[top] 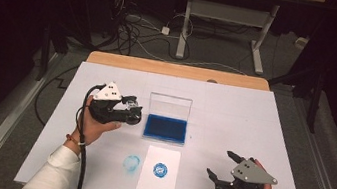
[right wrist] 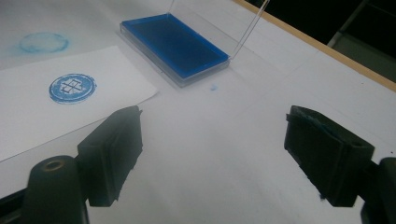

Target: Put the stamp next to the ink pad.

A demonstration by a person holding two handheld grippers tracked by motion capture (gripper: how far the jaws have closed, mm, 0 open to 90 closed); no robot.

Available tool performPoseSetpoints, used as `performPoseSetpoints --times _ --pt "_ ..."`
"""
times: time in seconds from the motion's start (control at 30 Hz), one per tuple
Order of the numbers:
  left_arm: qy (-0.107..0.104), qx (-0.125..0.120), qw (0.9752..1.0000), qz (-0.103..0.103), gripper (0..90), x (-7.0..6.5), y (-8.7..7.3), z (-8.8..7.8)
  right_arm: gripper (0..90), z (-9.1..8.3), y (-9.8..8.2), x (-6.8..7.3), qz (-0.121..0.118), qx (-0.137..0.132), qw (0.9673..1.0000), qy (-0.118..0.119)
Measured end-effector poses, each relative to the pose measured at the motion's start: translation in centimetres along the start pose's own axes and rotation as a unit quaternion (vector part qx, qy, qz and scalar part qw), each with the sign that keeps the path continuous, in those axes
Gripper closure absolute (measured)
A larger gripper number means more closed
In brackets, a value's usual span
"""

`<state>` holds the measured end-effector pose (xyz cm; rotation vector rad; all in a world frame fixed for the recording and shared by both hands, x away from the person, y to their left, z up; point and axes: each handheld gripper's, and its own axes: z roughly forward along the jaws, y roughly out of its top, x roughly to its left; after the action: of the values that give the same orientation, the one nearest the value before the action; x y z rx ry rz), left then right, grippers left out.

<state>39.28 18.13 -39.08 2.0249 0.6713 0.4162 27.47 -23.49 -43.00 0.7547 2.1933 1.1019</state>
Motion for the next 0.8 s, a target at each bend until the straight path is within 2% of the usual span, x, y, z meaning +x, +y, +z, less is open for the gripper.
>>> performPoseSetpoints --times 0.07,0.33,0.5,0.57,0.63,0.67,0.8 --pt "0.009 0.007 0.9999 -0.003 54.7 0.4 -0.2 0.4 19.3 0.1 -0.1 0.0 -0.002 0.002 1.0000 0.002" --pt "0.015 0.025 0.9994 -0.021 54.7 1.3 -1.0 2.2 19.3 0.1 -0.3 0.2 -0.006 0.009 0.9999 0.003" --pt "0.023 0.041 0.9987 -0.018 54.6 1.5 -1.7 3.6 19.3 0.3 -0.3 0.3 -0.009 0.014 0.9998 0.007" --pt "0.034 0.050 0.9980 -0.016 54.6 1.6 -2.1 4.3 19.3 0.3 -0.4 0.4 -0.012 0.017 0.9997 0.010" --pt "0.030 0.052 0.9981 -0.016 54.6 1.6 -2.3 4.6 19.3 0.3 -0.4 0.4 -0.014 0.019 0.9997 0.012" --pt "0.035 0.054 0.9978 -0.014 54.6 1.6 -2.4 4.8 19.3 0.3 -0.5 0.4 -0.015 0.020 0.9996 0.012" --pt "0.036 0.062 0.9973 -0.014 54.6 1.7 -2.7 5.2 19.3 0.3 -0.5 0.4 -0.015 0.020 0.9996 0.011"
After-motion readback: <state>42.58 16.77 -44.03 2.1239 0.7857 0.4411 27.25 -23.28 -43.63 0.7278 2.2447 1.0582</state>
